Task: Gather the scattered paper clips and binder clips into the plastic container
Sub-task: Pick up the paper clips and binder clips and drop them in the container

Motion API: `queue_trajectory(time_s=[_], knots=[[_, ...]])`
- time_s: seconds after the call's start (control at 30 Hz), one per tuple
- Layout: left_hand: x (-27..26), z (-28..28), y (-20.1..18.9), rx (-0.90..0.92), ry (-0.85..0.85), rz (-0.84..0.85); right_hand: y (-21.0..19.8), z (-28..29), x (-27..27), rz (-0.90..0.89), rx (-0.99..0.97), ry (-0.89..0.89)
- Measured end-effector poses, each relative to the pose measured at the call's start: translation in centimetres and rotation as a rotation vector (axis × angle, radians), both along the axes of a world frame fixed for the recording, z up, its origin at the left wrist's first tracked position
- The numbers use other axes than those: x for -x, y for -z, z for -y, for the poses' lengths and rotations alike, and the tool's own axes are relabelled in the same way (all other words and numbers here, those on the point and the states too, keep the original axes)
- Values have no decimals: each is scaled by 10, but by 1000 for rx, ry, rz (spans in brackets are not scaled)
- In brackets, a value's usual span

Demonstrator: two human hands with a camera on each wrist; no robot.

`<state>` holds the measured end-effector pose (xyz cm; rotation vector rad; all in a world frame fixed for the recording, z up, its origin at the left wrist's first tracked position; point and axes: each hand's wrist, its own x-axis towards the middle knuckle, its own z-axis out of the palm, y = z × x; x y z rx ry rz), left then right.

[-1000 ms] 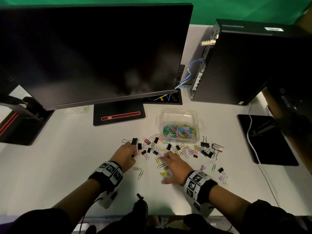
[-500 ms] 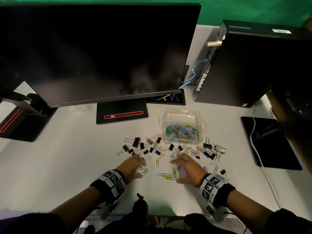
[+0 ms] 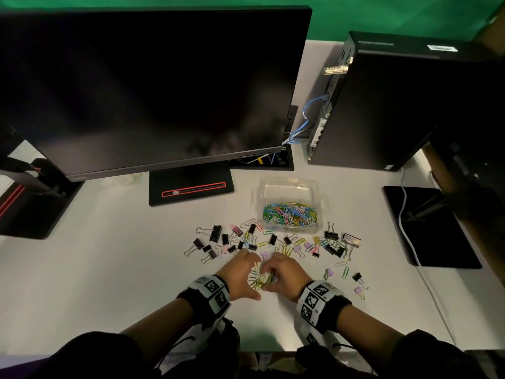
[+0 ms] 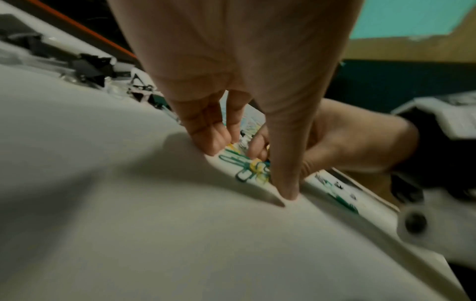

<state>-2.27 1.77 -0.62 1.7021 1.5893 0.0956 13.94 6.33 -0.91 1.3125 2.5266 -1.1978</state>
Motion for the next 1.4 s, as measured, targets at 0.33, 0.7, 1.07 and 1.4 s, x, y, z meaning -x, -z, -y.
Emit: queue_trajectory(time_s=[0.33, 0.7, 1.07, 1.4], knots=[[-5, -6, 1, -55, 105, -127, -30, -30, -24, 84, -24, -22], [-16, -11, -8, -110, 452, -455, -69, -104, -34, -119, -145, 374], [-12, -38, -5, -227, 401, -412, -54, -74, -55, 44, -94, 179], [-23, -97, -33, -348, -19, -10, -37, -19, -115, 240, 42, 46]])
